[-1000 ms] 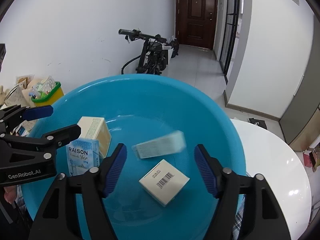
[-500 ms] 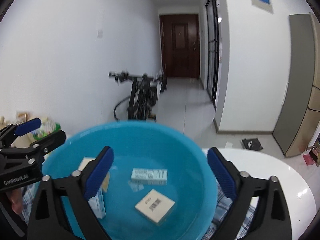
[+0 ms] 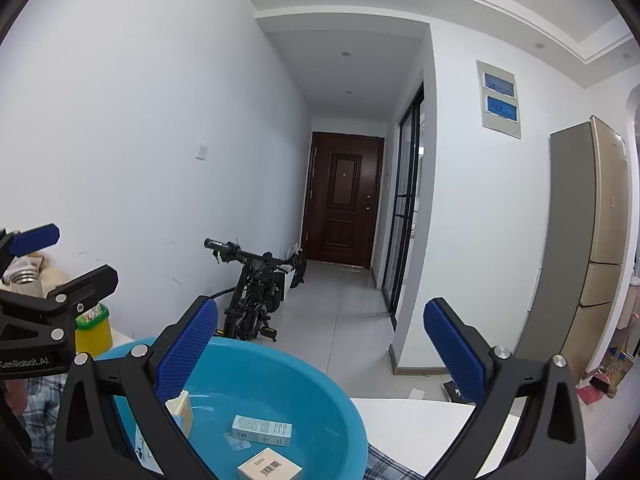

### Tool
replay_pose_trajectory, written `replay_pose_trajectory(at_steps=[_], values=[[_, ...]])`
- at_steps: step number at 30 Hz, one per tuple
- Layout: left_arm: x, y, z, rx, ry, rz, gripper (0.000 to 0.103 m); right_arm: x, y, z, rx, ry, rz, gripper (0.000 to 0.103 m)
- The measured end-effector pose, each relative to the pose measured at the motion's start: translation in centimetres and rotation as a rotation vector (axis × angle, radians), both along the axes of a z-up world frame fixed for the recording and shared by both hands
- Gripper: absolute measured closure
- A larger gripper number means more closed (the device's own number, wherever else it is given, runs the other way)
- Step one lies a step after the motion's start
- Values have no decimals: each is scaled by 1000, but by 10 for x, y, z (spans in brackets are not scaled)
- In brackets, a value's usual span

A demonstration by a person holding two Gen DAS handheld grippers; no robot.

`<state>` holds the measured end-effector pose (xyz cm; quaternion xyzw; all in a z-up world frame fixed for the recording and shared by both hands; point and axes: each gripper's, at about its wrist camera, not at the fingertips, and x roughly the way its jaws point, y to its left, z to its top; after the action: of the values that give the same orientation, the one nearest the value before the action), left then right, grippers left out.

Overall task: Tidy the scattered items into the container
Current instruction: 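Raise both open tools away from the basin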

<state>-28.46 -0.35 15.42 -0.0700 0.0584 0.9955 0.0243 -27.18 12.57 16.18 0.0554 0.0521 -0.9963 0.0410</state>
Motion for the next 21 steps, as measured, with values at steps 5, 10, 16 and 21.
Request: replay_pose_trajectory(at_steps=[5,10,16,21], values=[[7,-4,8,14,16,-2,0,-4,9,7,-67,-21,19,0],[26,-11,20,56,75,12,0,-1,17,8,-96,-24,7,0],[43,-8,32,58,88,-15,0,11,13,14,-76,-18,11,0],[54,-1,36,46,72,-39,0,28,12,23,-68,19,16,0]])
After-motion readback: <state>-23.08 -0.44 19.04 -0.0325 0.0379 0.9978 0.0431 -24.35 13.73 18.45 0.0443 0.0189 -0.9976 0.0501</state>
